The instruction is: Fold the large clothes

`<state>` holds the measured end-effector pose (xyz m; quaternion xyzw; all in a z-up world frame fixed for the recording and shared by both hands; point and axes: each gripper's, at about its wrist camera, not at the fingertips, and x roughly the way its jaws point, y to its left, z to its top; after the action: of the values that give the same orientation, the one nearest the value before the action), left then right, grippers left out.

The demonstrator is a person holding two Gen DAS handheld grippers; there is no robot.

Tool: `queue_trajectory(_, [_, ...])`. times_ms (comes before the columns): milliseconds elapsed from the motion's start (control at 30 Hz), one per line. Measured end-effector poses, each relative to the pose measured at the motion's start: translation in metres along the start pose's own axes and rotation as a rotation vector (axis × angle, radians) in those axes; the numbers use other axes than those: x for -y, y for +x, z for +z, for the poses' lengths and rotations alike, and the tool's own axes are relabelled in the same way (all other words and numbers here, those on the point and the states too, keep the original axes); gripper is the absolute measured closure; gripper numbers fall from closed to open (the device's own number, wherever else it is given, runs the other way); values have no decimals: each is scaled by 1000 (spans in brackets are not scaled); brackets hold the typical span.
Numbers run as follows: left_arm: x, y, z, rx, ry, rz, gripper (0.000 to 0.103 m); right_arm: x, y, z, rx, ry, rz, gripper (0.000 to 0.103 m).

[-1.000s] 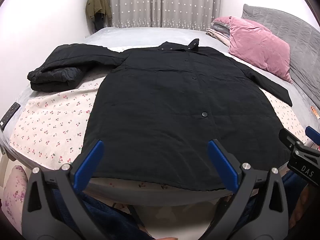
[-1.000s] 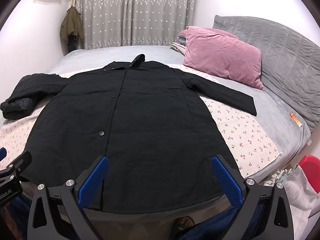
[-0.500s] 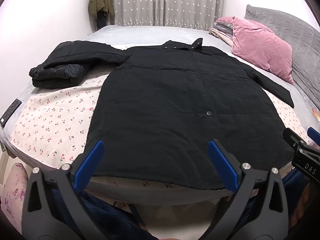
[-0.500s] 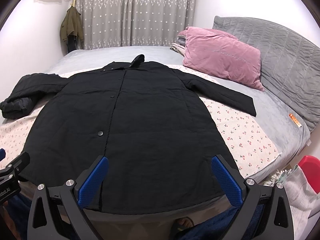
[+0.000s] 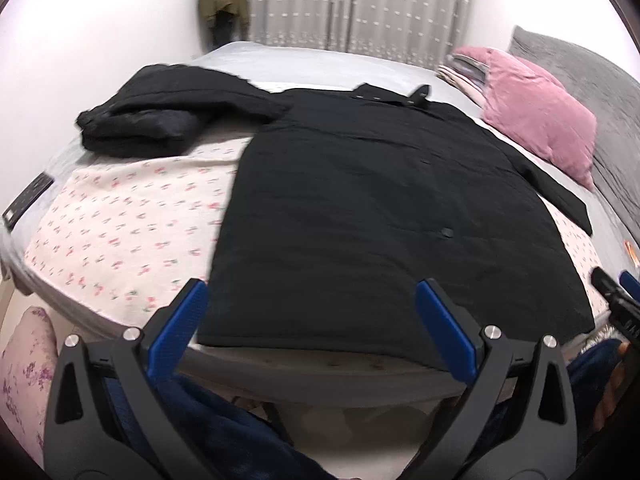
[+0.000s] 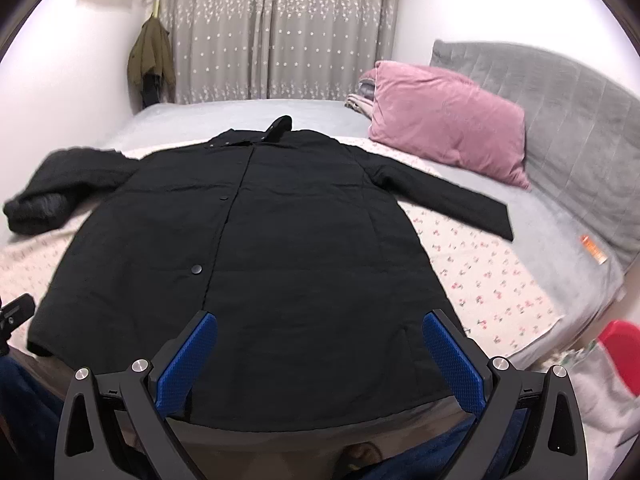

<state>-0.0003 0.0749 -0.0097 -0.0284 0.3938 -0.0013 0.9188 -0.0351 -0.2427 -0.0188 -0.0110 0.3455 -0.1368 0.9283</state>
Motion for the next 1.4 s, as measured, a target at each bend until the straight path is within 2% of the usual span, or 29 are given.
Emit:
queue_trajectory(100, [-30,7,0,-14,-46,28,0,31,13,-1,27,14,-13,0])
queue_trajectory(167, [-56,14,0,-34,-110,47,0,55,29,-1,-15,50,-20,1])
queue_trajectory(233, [-71,19,1,-60,-151,56,0,80,40,-1,-32,115,-25,10])
queue_trajectory(300, [-83,31,-1,-85,-191,59,3,103,52,-2,-58,174,-28,11])
queue_trajectory(367, [-80,51,-8,-164,-205,3,8,116,65,-8,-93,213,-65,11])
queue_trajectory(467, [-72,77,-14,-217,-207,-39,17,126,80,-18,-126,218,-128,11])
queue_trajectory(533, [-66,90,-15,-239,-212,-61,30,129,91,-25,-161,208,-135,11])
queue_trajectory(567, [-64,96,-16,-245,-224,-86,34,129,96,-28,-181,209,-124,11])
queue_trajectory(600, [-63,100,-16,-242,-234,-101,42,129,105,-29,-208,220,-103,12])
queue_trajectory(633, [-57,100,-16,-237,-223,-106,57,130,111,-31,-228,225,-89,16])
queue_trajectory(667, [-53,100,-14,-227,-208,-114,64,129,116,-32,-245,226,-81,19])
queue_trajectory(700, [-51,99,-14,-212,-194,-117,77,127,120,-34,-261,219,-75,25])
queue_trajectory(733, [-50,97,-13,-198,-190,-115,91,123,125,-36,-280,214,-56,36])
queue_trajectory(767, [-50,94,-12,-181,-191,-115,93,123,126,-37,-277,209,-42,44])
queue_trajectory(833, [-56,91,-9,-163,-206,-112,96,123,123,-38,-264,201,-43,91])
queue_trajectory(933, [-66,76,-4,-130,-213,-76,97,126,114,-28,-248,205,-18,97])
queue_trajectory(1000, [-72,52,2,-78,-204,-50,98,130,93,-13,-189,193,-4,98])
queue_trajectory(1067, [-77,36,5,-64,-209,-58,99,131,74,2,-150,196,22,98])
queue_trajectory(1133, [-76,38,3,-64,-187,-21,100,132,57,11,-115,204,47,99])
queue_trajectory(1200, [-72,58,-4,-123,-159,9,100,127,64,8,-135,195,15,98])
queue_trajectory(1267, [-73,80,-8,-194,-161,-5,100,121,89,-3,-211,174,-34,98])
queue_trajectory(1333, [-78,83,-6,-205,-186,-20,99,117,107,-10,-295,191,-22,96])
queue_trajectory(1367, [-80,76,0,-182,-185,-24,98,117,101,-5,-272,184,-2,94])
queue_trajectory(1400, [-81,70,5,-157,-175,0,90,118,92,2,-226,174,11,93])
